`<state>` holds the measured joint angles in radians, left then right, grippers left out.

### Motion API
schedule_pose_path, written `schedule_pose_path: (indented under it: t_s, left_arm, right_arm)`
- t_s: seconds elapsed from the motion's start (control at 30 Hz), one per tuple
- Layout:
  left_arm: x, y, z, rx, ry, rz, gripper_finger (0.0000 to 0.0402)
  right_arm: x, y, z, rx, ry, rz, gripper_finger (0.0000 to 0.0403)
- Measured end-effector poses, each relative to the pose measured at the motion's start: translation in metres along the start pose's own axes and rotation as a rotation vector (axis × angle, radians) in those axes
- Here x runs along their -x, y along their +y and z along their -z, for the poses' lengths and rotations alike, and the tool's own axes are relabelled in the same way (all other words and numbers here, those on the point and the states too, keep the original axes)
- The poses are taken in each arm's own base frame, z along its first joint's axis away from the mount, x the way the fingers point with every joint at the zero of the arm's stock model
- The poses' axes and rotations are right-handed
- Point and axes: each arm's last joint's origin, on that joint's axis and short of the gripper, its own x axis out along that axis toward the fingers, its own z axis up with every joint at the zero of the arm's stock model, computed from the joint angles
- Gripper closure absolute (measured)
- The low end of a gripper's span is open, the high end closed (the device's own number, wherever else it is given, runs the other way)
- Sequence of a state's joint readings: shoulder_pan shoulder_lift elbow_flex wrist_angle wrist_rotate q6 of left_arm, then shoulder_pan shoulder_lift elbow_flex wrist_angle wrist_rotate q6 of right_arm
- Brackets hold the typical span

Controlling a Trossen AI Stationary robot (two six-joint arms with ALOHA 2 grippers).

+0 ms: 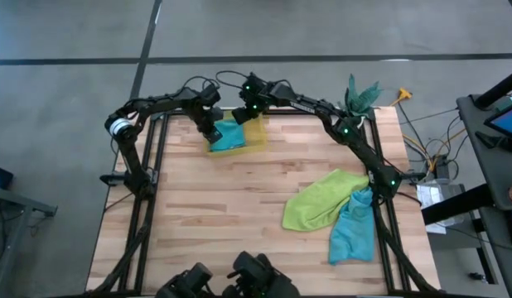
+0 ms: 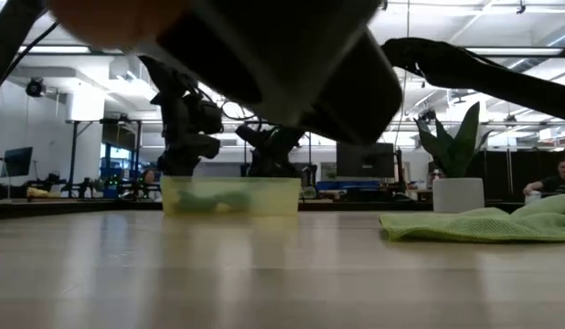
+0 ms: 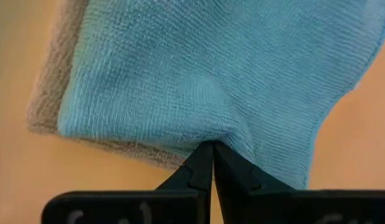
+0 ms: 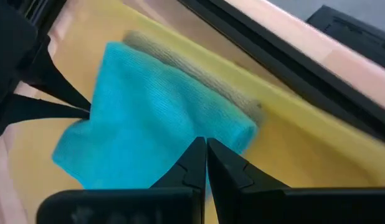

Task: Fold microfiber towels
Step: Stack the blue microfiber cloth on the gray microfiber cloth in the bin

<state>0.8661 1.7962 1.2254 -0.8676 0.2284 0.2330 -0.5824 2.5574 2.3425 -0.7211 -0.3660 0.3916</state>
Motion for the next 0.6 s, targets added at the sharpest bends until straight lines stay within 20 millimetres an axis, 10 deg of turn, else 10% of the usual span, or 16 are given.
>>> schedule_pose_path:
  t_s: [0.27,0.6]
  left_arm:
    - [-0.002,-0.001,0.001,0.016,0.0,0.001,0.0402]
    - [0.018,-0.003,-0.009,-0.005,-0.086,-0.016,0.0402]
  right_arm:
    - [0.005,0.006,-0.002,0.031,-0.023,0.016,0.0394]
    - [0.004,0.033,0.004,0.471,-0.044,0.091,0.0394]
